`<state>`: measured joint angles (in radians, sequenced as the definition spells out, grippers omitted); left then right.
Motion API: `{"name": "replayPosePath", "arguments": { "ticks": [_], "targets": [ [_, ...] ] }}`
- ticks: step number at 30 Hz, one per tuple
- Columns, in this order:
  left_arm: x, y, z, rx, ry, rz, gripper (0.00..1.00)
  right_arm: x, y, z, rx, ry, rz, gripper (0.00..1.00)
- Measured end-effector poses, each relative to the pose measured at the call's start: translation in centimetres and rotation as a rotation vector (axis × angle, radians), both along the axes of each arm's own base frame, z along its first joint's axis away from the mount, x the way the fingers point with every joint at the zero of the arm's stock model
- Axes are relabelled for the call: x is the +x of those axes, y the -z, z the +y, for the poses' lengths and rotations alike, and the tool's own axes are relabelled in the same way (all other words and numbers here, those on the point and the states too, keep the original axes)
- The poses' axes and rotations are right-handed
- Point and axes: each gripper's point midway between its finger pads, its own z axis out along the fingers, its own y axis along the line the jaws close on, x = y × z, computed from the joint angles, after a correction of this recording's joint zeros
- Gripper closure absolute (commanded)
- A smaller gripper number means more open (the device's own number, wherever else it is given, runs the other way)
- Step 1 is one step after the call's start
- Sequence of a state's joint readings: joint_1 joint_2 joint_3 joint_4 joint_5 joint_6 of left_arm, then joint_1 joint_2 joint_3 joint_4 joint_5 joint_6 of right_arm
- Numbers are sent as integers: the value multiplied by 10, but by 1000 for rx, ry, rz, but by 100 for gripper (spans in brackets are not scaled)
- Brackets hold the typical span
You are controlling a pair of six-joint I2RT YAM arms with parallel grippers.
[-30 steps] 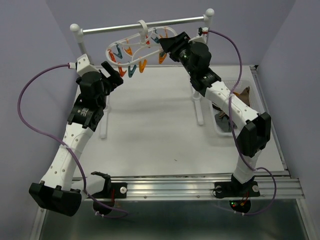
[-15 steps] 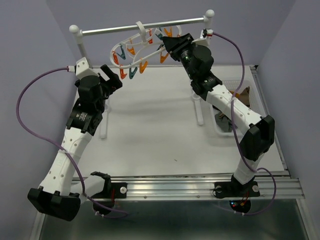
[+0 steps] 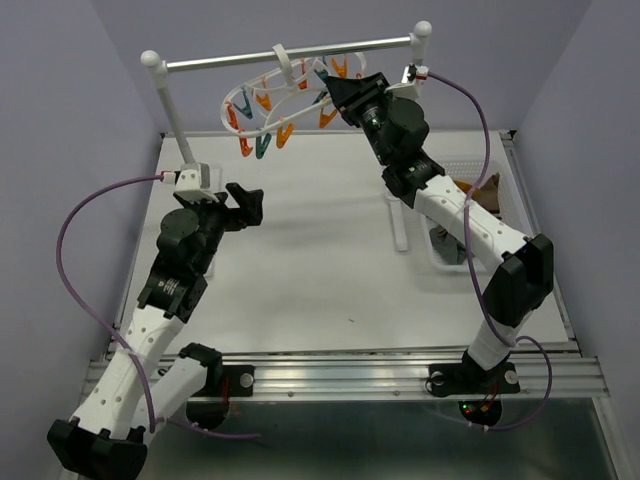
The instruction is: Clip the socks to the hanger
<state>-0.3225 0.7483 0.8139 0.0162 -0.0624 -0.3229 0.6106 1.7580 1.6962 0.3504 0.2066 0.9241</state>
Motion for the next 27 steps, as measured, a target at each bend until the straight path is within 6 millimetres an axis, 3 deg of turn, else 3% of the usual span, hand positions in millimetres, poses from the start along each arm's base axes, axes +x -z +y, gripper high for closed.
{"name": "replayPosePath", "arguments": {
  "ticks": [6,10,15,23,27],
  "targets": [
    [14,11,-35,94,77,-51,1,-5,3,-3,17,-6,5,64],
    [16,-2,-51,132,88,-144,1,-8,7,-4,29,-10,8,64],
    [28,-19,-46,132,18,-218,15,-9,7,-5,40,-14,8,64],
    [53,1,-43,190,-77,-172,25,-9,7,-5,39,-15,8,64],
    [54,-5,-41,178,-102,-190,25,-9,7,-5,40,-15,8,64]
  ]
}}
